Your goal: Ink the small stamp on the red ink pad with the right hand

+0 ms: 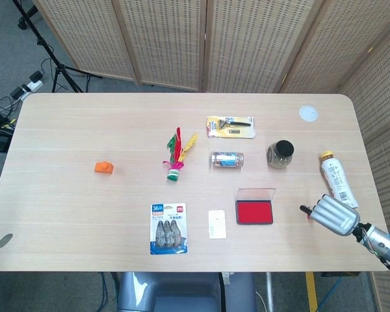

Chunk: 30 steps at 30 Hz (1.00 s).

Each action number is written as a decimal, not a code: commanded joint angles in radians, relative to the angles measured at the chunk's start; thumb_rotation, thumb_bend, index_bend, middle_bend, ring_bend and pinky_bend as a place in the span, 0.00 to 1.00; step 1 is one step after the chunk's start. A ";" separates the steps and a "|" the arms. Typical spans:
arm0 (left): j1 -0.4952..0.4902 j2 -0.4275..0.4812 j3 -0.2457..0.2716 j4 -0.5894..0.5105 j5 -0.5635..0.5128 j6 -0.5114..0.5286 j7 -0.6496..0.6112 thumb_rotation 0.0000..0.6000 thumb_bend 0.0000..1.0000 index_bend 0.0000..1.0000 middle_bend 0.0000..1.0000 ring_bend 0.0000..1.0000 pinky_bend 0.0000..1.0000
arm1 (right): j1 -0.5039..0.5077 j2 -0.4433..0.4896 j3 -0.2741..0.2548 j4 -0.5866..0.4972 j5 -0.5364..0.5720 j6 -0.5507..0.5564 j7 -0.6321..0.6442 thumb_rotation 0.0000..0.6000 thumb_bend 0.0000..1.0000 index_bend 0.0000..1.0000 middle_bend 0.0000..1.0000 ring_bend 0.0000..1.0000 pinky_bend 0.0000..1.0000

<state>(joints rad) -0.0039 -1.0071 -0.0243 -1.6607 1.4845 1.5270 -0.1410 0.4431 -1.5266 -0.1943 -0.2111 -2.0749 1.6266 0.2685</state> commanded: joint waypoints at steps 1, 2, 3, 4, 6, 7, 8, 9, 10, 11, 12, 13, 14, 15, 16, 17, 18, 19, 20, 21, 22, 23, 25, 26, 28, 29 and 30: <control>-0.002 -0.001 -0.001 0.000 -0.003 -0.004 0.004 1.00 0.00 0.00 0.00 0.00 0.00 | 0.008 -0.021 -0.019 0.034 -0.002 0.004 -0.008 1.00 0.10 0.38 0.95 1.00 1.00; -0.003 -0.002 -0.001 -0.001 -0.004 -0.006 0.006 1.00 0.00 0.00 0.00 0.00 0.00 | 0.009 -0.024 -0.023 0.042 -0.001 0.006 -0.010 1.00 0.10 0.39 0.95 1.00 1.00; -0.003 -0.002 -0.001 -0.001 -0.004 -0.007 0.009 1.00 0.00 0.00 0.00 0.00 0.00 | 0.010 -0.026 -0.026 0.049 -0.001 0.004 -0.011 1.00 0.10 0.39 0.95 1.00 1.00; -0.004 -0.003 -0.001 -0.003 -0.005 -0.008 0.013 1.00 0.00 0.00 0.00 0.00 0.00 | 0.013 -0.028 -0.032 0.059 0.000 0.002 -0.011 1.00 0.10 0.40 0.95 1.00 1.00; -0.004 -0.005 -0.002 -0.004 -0.006 -0.009 0.019 1.00 0.00 0.00 0.00 0.00 0.00 | 0.017 -0.030 -0.040 0.071 0.000 0.002 -0.012 1.00 0.10 0.41 0.95 1.00 1.00; -0.005 -0.006 -0.002 -0.005 -0.007 -0.010 0.022 1.00 0.00 0.00 0.00 0.00 0.00 | 0.019 -0.031 -0.044 0.076 -0.001 0.003 -0.012 1.00 0.10 0.41 0.95 1.00 1.00; -0.005 -0.007 -0.002 -0.005 -0.009 -0.011 0.026 1.00 0.00 0.00 0.00 0.00 0.00 | 0.021 -0.032 -0.048 0.080 -0.001 0.006 -0.011 1.00 0.10 0.41 0.95 1.00 1.00; -0.005 -0.009 -0.002 -0.005 -0.011 -0.013 0.029 1.00 0.00 0.00 0.00 0.00 0.00 | 0.023 -0.033 -0.050 0.084 0.000 0.008 -0.011 1.00 0.10 0.41 0.95 1.00 1.00; -0.006 -0.010 -0.002 -0.006 -0.013 -0.015 0.032 1.00 0.00 0.00 0.00 0.00 0.00 | 0.024 -0.034 -0.054 0.088 0.000 0.008 -0.011 1.00 0.10 0.41 0.95 1.00 1.00; -0.007 -0.011 -0.002 -0.005 -0.016 -0.017 0.035 1.00 0.00 0.00 0.00 0.00 0.00 | 0.025 -0.036 -0.057 0.092 0.001 0.005 -0.011 1.00 0.10 0.41 0.95 1.00 1.00; -0.007 -0.013 -0.003 -0.005 -0.020 -0.020 0.039 1.00 0.00 0.00 0.00 0.00 0.00 | 0.026 -0.038 -0.064 0.099 0.000 -0.003 -0.012 1.00 0.10 0.41 0.95 1.00 1.00; -0.008 -0.015 -0.004 -0.005 -0.023 -0.022 0.042 1.00 0.00 0.00 0.00 0.00 0.00 | 0.027 -0.040 -0.068 0.103 0.000 -0.008 -0.014 1.00 0.10 0.42 0.95 1.00 1.00; -0.008 -0.016 -0.004 -0.004 -0.026 -0.024 0.044 1.00 0.00 0.00 0.00 0.00 0.00 | 0.027 -0.041 -0.070 0.107 0.001 -0.015 -0.015 1.00 0.10 0.42 0.95 1.00 1.00; -0.009 -0.018 -0.006 -0.003 -0.031 -0.026 0.047 1.00 0.00 0.00 0.00 0.00 0.00 | 0.028 -0.043 -0.074 0.111 0.003 -0.028 -0.014 1.00 0.10 0.42 0.95 1.00 1.00; -0.009 -0.019 -0.007 -0.003 -0.034 -0.028 0.049 1.00 0.00 0.00 0.00 0.00 0.00 | 0.029 -0.043 -0.076 0.113 0.004 -0.034 -0.014 1.00 0.09 0.42 0.95 1.00 1.00; -0.011 -0.020 -0.008 -0.003 -0.038 -0.030 0.053 1.00 0.00 0.00 0.00 0.00 0.00 | 0.030 -0.045 -0.078 0.115 0.008 -0.046 -0.013 1.00 0.09 0.42 0.95 1.00 1.00; -0.011 -0.021 -0.009 -0.004 -0.039 -0.031 0.055 1.00 0.00 0.00 0.00 0.00 0.00 | 0.030 -0.046 -0.080 0.116 0.010 -0.054 -0.010 1.00 0.09 0.42 0.95 1.00 1.00; -0.012 -0.022 -0.009 -0.005 -0.040 -0.032 0.057 1.00 0.00 0.00 0.00 0.00 0.00 | 0.030 -0.048 -0.081 0.116 0.012 -0.062 -0.008 1.00 0.09 0.42 0.95 1.00 1.00; -0.012 -0.022 -0.009 -0.006 -0.040 -0.032 0.060 1.00 0.00 0.00 0.00 0.00 0.00 | 0.030 -0.050 -0.083 0.117 0.013 -0.069 -0.007 1.00 0.09 0.42 0.95 1.00 1.00; -0.013 -0.023 -0.009 -0.008 -0.040 -0.033 0.064 1.00 0.00 0.00 0.00 0.00 0.00 | 0.030 -0.053 -0.086 0.118 0.016 -0.079 -0.005 1.00 0.09 0.42 0.95 1.00 1.00; -0.013 -0.024 -0.009 -0.009 -0.041 -0.034 0.066 1.00 0.00 0.00 0.00 0.00 0.00 | 0.029 -0.055 -0.087 0.118 0.018 -0.084 -0.004 1.00 0.09 0.42 0.95 1.00 1.00; -0.014 -0.025 -0.010 -0.010 -0.042 -0.035 0.070 1.00 0.00 0.00 0.00 0.00 0.00 | 0.029 -0.058 -0.088 0.120 0.022 -0.095 -0.003 1.00 0.09 0.42 0.95 1.00 1.00; -0.015 -0.026 -0.010 -0.011 -0.044 -0.036 0.075 1.00 0.00 0.00 0.00 0.00 0.00 | 0.029 -0.062 -0.091 0.122 0.026 -0.110 -0.002 1.00 0.09 0.42 0.95 1.00 1.00; -0.015 -0.027 -0.011 -0.012 -0.046 -0.037 0.077 1.00 0.00 0.00 0.00 0.00 0.00 | 0.028 -0.063 -0.093 0.123 0.029 -0.118 0.001 1.00 0.09 0.42 0.95 1.00 1.00; -0.015 -0.028 -0.012 -0.012 -0.049 -0.037 0.080 1.00 0.00 0.00 0.00 0.00 0.00 | 0.027 -0.065 -0.094 0.122 0.032 -0.122 0.005 1.00 0.09 0.42 0.95 1.00 1.00; -0.015 -0.029 -0.013 -0.012 -0.052 -0.038 0.081 1.00 0.00 0.00 0.00 0.00 0.00 | 0.026 -0.067 -0.097 0.122 0.034 -0.123 0.006 1.00 0.09 0.42 0.95 1.00 1.00; -0.015 -0.029 -0.013 -0.013 -0.054 -0.039 0.082 1.00 0.00 0.00 0.00 0.00 0.00 | 0.026 -0.068 -0.098 0.123 0.035 -0.123 0.006 1.00 0.09 0.42 0.95 1.00 1.00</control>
<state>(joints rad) -0.0189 -1.0356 -0.0370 -1.6731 1.4312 1.4884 -0.0595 0.4698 -1.5941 -0.2919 -0.0888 -2.0405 1.5044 0.2743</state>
